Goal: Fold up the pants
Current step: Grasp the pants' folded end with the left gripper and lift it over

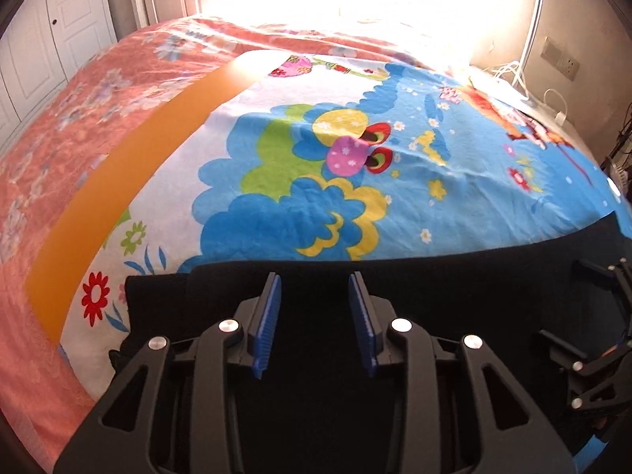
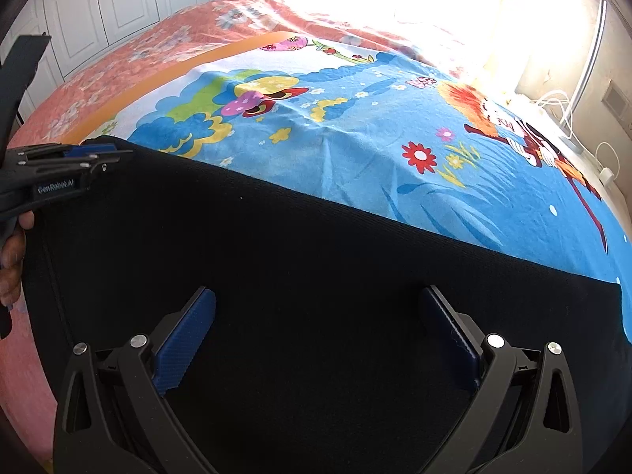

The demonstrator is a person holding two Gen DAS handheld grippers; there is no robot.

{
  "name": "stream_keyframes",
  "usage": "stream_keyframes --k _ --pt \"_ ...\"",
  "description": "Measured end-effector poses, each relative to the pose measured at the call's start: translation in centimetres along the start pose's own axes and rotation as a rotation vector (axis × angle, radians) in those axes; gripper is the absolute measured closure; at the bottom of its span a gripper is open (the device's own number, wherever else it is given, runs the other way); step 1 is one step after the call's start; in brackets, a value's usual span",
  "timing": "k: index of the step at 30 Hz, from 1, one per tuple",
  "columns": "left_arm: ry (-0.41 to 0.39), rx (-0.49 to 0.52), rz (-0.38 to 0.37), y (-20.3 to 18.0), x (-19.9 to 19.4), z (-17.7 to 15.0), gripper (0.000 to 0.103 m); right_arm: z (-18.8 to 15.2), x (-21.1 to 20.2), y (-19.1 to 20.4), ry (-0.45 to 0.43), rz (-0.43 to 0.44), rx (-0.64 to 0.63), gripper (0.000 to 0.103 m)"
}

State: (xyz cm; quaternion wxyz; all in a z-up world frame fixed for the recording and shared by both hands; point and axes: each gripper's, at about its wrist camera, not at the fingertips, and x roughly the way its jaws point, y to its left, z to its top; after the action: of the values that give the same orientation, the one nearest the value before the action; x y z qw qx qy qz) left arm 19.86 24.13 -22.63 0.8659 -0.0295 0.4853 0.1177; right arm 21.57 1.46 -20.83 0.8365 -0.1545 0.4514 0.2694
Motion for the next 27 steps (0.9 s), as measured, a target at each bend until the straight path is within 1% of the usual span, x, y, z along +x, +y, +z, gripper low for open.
stream_keyframes --k 1,2,3,4,5,6,7,8,9,11,12,13,14,15,16,19,20,21,22,23,24,25,26,27 --pt "-0.005 -0.006 0.012 0.2 0.5 -0.7 0.063 0.0 0.0 0.0 0.0 -0.001 0.0 0.004" --pt "-0.033 -0.035 -0.014 0.7 0.3 -1.2 0.063 0.0 0.0 0.0 0.0 0.0 0.0 0.004" --pt "-0.045 -0.066 0.006 1.1 -0.3 -1.6 0.063 0.0 0.0 0.0 -0.001 0.003 0.001 0.004" --pt "-0.081 -0.093 0.04 1.4 -1.7 -2.1 0.065 0.0 0.0 0.0 -0.001 0.006 0.003 0.004" --pt "-0.149 -0.12 0.032 1.4 -3.6 -2.8 0.061 0.0 0.0 0.0 -0.002 0.006 0.003 0.004" --pt "-0.206 -0.147 0.013 1.4 -5.2 -3.5 0.044 0.0 0.0 0.0 -0.001 0.002 0.0 0.004" --pt "-0.231 -0.162 -0.003 1.3 -6.4 -4.4 0.036 -0.1 0.0 0.0 -0.002 -0.001 -0.001 0.004" --pt "-0.233 -0.162 -0.013 0.9 -7.1 -5.3 0.036 -0.1 0.0 0.0 -0.003 -0.002 -0.001 0.004" --pt "-0.234 -0.15 -0.006 0.4 -7.5 -6.3 0.036 -0.1 -0.1 0.0 -0.005 -0.001 0.0 0.004" --pt "-0.224 -0.108 0.044 -0.7 -7.5 -8.2 0.036 -0.1 -0.1 -0.1 -0.004 0.002 0.0 0.004" --pt "-0.2 -0.079 0.108 -1.1 -6.9 -9.0 0.036 -0.1 -0.1 -0.1 -0.004 0.001 -0.001 0.004" --pt "-0.168 -0.059 0.194 -1.3 -5.9 -10.0 0.036 0.0 -0.2 0.0 -0.004 -0.004 -0.004 0.004" --pt "-0.165 -0.047 0.239 -1.2 -5.3 -10.6 0.036 0.0 -0.4 0.2 -0.007 -0.015 -0.012 0.005" --pt "-0.193 -0.043 0.245 -1.3 -5.3 -11.2 0.035 -0.1 -0.9 0.6 -0.022 -0.022 -0.026 0.005" --pt "-0.213 -0.047 0.247 -1.2 -5.6 -11.7 0.035 -0.2 -1.9 1.0 -0.057 -0.008 -0.036 0.005" --pt "-0.24 -0.084 0.231 -0.7 -5.9 -12.1 0.035 -1.1 -5.3 3.2 -0.157 0.091 -0.051 0.005" --pt "-0.249 -0.103 0.22 -0.5 -6.0 -12.2 0.035 -1.5 -6.2 4.2 -0.181 0.106 -0.079 0.005" --pt "-0.258 -0.125 0.207 -0.2 -6.3 -12.2 0.035 -2.1 -6.6 5.1 -0.186 0.099 -0.11 0.005" --pt "-0.271 -0.159 0.189 0.2 -6.8 -12.4 0.035 -2.6 -6.4 6.0 -0.165 0.086 -0.144 0.005" --pt "-0.294 -0.216 0.159 0.8 -7.8 -12.7 0.035 -3.0 -5.9 6.8 -0.131 0.081 -0.176 0.005" --pt "-0.326 -0.296 0.12 1.8 -9.0 -12.9 0.033 -3.5 -5.3 7.2 -0.096 0.077 -0.198 0.005" --pt "-0.358 -0.394 0.084 3.1 -10.2 -13.5 0.024 -3.9 -4.4 7.3 -0.056 0.069 -0.204 0.006" --pt "-0.39 -0.505 0.037 4.9 -11.3 -14.4 0.023 -4.2 -3.7 7.1 -0.024 0.083 -0.187 0.006" --pt "-0.408 -0.624 -0.029 6.9 -12.0 -15.4 0.023 -4.4 -3.5 6.5 -0.024 0.116 -0.139 0.006"
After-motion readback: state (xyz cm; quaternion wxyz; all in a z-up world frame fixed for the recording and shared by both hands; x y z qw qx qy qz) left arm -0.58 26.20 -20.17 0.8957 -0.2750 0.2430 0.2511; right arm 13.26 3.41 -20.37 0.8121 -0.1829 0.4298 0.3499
